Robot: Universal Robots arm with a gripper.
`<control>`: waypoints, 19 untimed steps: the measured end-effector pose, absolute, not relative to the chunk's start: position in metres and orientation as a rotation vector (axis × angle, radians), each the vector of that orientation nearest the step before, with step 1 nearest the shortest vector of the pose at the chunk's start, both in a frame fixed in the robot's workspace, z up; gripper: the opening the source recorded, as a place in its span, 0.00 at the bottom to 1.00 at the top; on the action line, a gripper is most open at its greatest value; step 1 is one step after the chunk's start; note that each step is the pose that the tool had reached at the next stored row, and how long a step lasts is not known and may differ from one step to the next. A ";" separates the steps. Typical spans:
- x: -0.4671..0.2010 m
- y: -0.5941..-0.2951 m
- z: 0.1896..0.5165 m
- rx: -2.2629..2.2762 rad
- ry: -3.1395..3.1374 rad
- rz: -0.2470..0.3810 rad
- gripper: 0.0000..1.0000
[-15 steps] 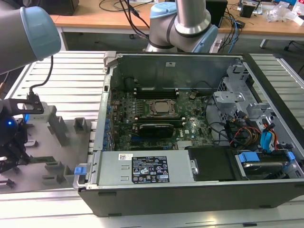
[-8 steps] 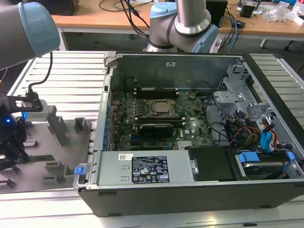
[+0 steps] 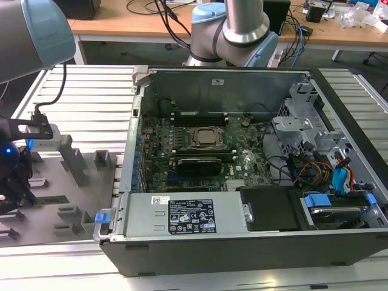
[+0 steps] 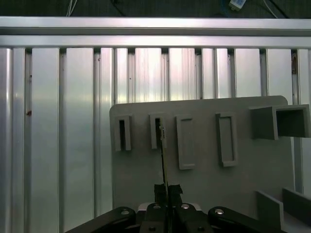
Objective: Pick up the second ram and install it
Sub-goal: 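Pick up the second ram and move it above second insertion slot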
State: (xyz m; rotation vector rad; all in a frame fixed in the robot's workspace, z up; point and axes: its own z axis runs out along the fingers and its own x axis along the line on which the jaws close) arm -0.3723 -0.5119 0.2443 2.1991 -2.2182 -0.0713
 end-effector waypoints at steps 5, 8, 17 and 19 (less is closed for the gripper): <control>-0.372 -0.512 0.249 2.199 -2.218 -0.071 0.14; -0.372 -0.511 0.252 2.199 -2.218 -0.071 0.14; -0.372 -0.510 0.259 2.199 -2.218 -0.071 0.14; -0.372 -0.510 0.260 2.199 -2.218 -0.071 0.14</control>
